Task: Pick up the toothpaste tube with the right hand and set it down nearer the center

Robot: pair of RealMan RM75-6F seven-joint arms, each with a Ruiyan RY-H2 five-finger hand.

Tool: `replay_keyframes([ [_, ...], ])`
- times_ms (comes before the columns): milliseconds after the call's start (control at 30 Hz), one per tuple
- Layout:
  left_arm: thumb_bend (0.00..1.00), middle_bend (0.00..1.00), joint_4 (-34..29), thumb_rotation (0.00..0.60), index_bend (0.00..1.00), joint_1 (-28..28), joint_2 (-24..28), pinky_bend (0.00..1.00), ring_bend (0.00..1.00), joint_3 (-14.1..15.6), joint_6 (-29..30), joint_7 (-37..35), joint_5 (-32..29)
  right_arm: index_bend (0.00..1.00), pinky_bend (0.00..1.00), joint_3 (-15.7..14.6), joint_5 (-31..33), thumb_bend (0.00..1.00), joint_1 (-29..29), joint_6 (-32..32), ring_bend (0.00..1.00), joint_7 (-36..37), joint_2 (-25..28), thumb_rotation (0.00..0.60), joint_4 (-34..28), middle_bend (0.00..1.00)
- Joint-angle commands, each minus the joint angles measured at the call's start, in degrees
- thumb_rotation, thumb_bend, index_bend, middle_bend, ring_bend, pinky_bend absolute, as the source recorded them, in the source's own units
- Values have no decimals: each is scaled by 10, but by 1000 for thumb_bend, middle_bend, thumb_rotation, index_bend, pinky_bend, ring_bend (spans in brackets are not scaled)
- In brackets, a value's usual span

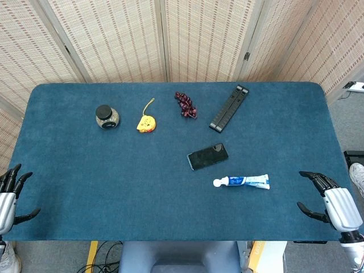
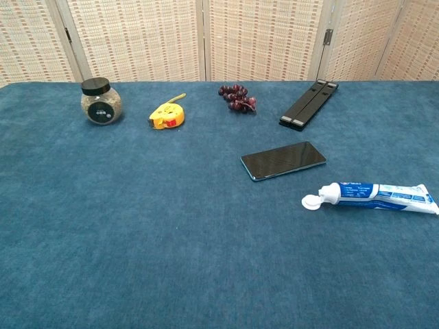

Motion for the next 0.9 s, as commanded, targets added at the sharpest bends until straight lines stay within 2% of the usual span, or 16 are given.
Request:
replay_keyframes([
  [33, 96, 19, 3, 600, 181, 0, -2, 137, 0, -1, 0, 1, -1, 188, 305, 0, 1, 259, 0, -1, 222, -2, 0, 600, -1, 279],
  [533, 96, 19, 3, 600, 181, 2, 1, 137, 0, 1, 0, -3, -1, 188, 307, 0, 6, 257, 6, -14, 222, -8, -3, 600, -4, 279],
  [900, 96, 19, 4, 600, 182, 2, -1, 137, 0, 3, -4, -5, -1, 188, 307, 8, 38, 213, 57, -115, 222, -47, -20, 600, -13, 279],
])
